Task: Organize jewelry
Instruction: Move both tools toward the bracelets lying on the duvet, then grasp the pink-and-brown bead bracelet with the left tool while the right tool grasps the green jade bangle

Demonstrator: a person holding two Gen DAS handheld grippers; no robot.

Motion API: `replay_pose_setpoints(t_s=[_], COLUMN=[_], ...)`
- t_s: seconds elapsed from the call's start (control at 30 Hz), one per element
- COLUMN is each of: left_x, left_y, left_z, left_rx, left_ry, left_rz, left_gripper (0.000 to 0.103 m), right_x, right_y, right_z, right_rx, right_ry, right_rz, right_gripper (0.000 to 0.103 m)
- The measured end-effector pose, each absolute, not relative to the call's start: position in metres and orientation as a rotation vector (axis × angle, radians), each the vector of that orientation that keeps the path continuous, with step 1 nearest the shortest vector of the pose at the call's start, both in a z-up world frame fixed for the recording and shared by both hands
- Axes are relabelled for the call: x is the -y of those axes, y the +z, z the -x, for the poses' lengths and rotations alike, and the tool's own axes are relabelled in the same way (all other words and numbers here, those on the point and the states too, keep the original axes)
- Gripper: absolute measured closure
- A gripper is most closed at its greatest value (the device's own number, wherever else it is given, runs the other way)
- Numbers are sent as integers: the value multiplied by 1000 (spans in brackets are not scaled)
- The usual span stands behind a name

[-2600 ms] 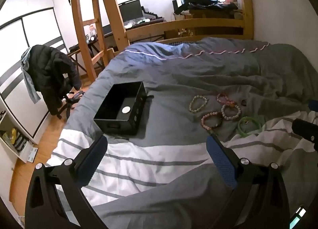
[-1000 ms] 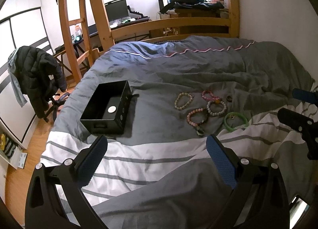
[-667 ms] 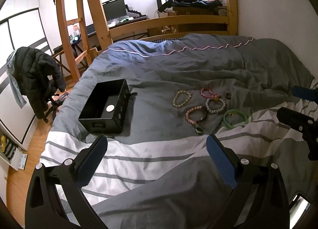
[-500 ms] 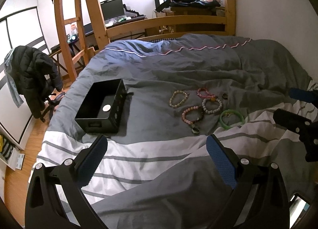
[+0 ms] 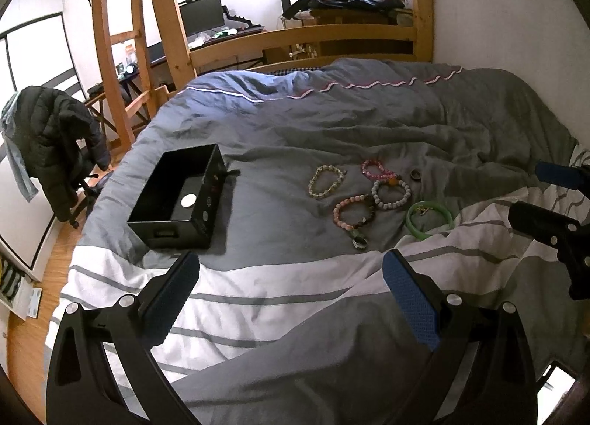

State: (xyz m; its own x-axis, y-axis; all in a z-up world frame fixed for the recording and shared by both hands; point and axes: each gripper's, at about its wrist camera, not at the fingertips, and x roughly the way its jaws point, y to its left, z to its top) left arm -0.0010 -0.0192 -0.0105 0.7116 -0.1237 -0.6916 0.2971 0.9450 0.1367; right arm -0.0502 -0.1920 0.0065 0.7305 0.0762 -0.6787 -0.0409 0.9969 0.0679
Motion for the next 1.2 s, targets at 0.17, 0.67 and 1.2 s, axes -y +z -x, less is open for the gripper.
replay_pose_setpoints(t_s=[0.17,0.67,1.2], left_x=[24,50,97], left_y=[-23,-71,-125], left_z=[-17,-74,-145], left_rx=[-765,-831,-911], left_ry=[-271,-362,-474], left_rz=[-241,-239,-270], left_gripper=[5,5,6], right_x=[202,224,229], right_y=[-5,-48,-106], right_z=[38,-3,-75], right_rx=[-786,-887,-1033], right_ry=[38,19,-72], right_rz=[-48,-98,32], right_gripper=[4,4,4])
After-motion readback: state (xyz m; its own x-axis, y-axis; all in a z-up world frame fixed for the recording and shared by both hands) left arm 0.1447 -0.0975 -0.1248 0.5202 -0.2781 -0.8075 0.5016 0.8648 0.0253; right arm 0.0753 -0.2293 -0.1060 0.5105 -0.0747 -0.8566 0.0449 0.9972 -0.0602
